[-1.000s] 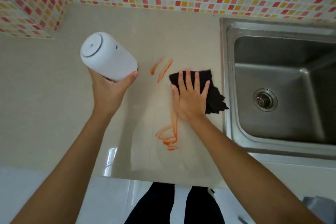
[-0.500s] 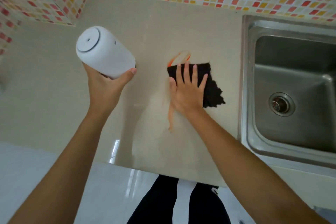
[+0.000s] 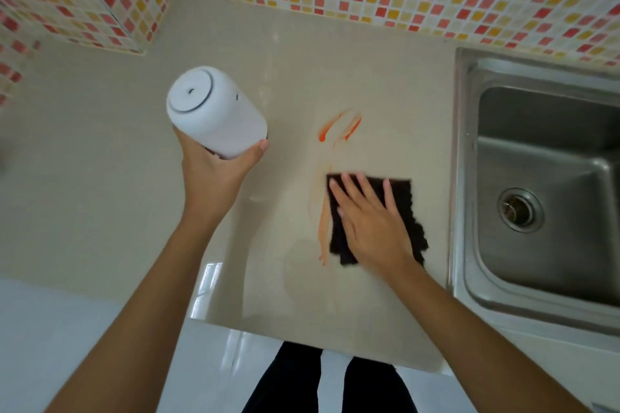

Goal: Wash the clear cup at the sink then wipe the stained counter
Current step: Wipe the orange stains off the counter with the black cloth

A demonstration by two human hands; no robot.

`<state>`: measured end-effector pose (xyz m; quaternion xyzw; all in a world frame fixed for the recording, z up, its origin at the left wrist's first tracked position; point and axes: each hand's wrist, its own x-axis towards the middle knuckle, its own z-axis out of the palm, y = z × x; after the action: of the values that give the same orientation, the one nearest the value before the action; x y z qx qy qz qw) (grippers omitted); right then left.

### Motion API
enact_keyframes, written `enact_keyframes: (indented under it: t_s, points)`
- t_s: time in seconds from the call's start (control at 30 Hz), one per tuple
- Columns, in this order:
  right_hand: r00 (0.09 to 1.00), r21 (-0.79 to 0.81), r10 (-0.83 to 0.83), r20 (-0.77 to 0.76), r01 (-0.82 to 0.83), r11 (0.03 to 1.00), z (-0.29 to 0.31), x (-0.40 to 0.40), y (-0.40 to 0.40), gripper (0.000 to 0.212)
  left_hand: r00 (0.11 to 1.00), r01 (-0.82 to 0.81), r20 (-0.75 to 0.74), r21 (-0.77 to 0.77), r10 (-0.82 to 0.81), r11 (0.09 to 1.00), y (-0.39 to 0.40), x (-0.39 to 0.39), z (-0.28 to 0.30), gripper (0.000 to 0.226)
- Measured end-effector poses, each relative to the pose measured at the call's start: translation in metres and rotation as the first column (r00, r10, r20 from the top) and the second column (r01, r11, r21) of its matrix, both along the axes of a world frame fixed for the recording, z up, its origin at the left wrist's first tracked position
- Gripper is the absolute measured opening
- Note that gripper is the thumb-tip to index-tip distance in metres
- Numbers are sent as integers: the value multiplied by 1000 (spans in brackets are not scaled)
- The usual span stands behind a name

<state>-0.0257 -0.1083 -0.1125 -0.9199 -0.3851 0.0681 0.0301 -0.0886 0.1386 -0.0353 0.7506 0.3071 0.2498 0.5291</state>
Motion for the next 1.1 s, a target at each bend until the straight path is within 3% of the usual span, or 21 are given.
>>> enact_keyframes:
  t_s: [0.13,0.23,0.4,0.53,0.7,0.77,0.83,0.97,1.1]
  points:
    - [968,14,-250,17,250,968,3,84,54,50,1000,3,-19,22,-2,1000,-3,14,2,99]
    - [934,44,-355,28,354,934,-1,46,39,51,1000,-21,6,42,20,999,5,16,12,98]
    - [989,23,-140,-41,141,990,6,-88,14,56,999,-43,23,60,42,997,23,10,18,91]
    - [999,92,42,-20,-40,995,1,-15,75,58,1000,-21,21,41,20,999,16,16,14,89]
    - [962,37,-269,-41,271,962,-3,139,115,57,1000,0,7,45,-1,999,7,29,7,90]
    - [942,69,-335,-33,337,939,-5,130,99,57,1000,11,-5,41,-11,999,7,32,6,92]
    - [935,101,-354,0,352,931,-3,67,76,57,1000,0,18,36,-1,999,6,38,7,91]
    - [987,71,-152,-55,156,985,3,-59,42,57,997,-36,69,2,36,999,1,62,12,88]
    - [999,116,25,-40,-20,993,-1,6,78,56,997,-23,79,4,23,1000,1,81,11,90]
